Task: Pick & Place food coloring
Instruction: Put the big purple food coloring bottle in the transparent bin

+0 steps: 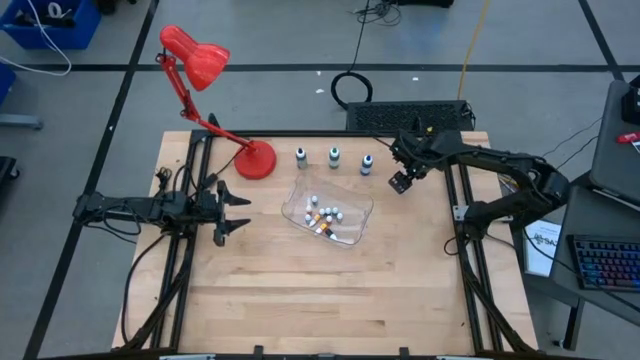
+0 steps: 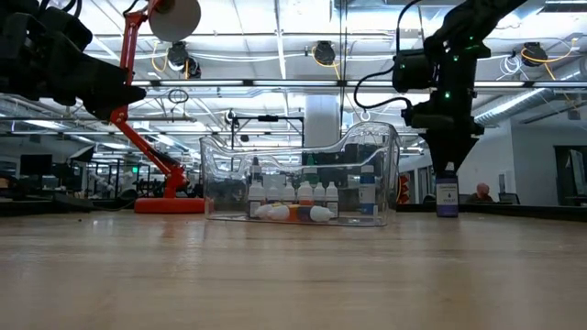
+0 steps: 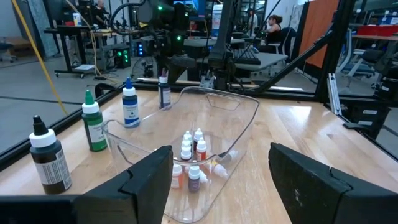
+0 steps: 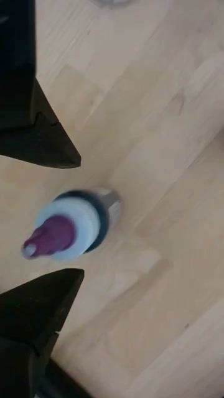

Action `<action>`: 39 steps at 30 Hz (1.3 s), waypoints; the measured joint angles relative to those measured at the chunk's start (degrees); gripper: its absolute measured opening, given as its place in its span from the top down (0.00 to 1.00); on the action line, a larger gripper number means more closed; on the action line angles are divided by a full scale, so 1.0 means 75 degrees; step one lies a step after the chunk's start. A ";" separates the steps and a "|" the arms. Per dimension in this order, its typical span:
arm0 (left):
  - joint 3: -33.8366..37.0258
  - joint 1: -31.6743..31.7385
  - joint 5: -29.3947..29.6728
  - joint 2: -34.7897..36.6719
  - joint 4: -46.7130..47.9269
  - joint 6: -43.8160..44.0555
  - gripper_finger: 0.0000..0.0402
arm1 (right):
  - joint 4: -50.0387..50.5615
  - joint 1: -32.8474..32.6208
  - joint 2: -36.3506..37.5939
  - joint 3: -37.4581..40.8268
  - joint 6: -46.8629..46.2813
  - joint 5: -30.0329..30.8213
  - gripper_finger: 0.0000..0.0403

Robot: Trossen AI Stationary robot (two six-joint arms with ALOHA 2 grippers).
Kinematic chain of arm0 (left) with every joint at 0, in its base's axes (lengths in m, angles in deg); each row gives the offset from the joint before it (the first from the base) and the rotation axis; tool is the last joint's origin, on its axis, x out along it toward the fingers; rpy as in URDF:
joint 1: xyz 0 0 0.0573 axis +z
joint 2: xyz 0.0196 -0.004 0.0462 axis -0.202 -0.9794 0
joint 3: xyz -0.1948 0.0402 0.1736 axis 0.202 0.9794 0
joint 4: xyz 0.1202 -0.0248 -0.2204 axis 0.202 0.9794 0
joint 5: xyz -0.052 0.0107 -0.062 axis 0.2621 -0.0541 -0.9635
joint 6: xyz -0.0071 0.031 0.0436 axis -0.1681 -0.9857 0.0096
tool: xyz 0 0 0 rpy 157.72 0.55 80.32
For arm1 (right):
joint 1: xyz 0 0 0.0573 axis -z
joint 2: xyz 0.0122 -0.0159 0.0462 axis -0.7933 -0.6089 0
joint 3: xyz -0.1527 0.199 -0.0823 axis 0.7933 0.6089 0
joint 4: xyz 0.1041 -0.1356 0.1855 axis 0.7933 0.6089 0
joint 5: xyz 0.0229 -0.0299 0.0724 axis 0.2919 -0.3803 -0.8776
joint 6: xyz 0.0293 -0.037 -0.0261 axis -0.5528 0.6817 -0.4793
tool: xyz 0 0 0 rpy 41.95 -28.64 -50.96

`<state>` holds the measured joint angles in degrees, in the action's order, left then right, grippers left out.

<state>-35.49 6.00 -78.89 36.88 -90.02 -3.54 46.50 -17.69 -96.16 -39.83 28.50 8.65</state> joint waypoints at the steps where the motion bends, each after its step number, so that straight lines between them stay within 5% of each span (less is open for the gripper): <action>1: 0.0000 -0.0002 0.0000 0.0000 0.0000 0.0000 0.34 | -0.0048 0.0000 0.0000 0.0004 0.0014 0.0000 0.35; 15: 0.0000 -0.0002 0.0000 0.0000 0.0001 0.0002 0.36 | -0.0113 0.0124 0.0000 0.0004 0.0071 0.0013 0.37; 25: 0.0000 -0.0001 0.0000 0.0000 0.0000 0.0000 0.34 | -0.0486 0.0218 0.0000 0.0004 0.0425 0.0010 0.74; 27: -0.0001 -0.0001 0.0000 0.0000 0.0000 0.0000 0.35 | -0.0635 0.0163 0.0028 0.0004 0.0547 -0.0014 0.74; 39: -0.0003 -0.0002 0.0000 0.0000 -0.0003 0.0000 0.37 | -0.0573 -0.2094 0.0536 -0.2208 0.0768 -0.0180 0.74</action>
<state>-35.51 5.98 -78.89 36.88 -90.04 -3.54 42.20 -33.39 -92.14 -56.39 34.26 7.30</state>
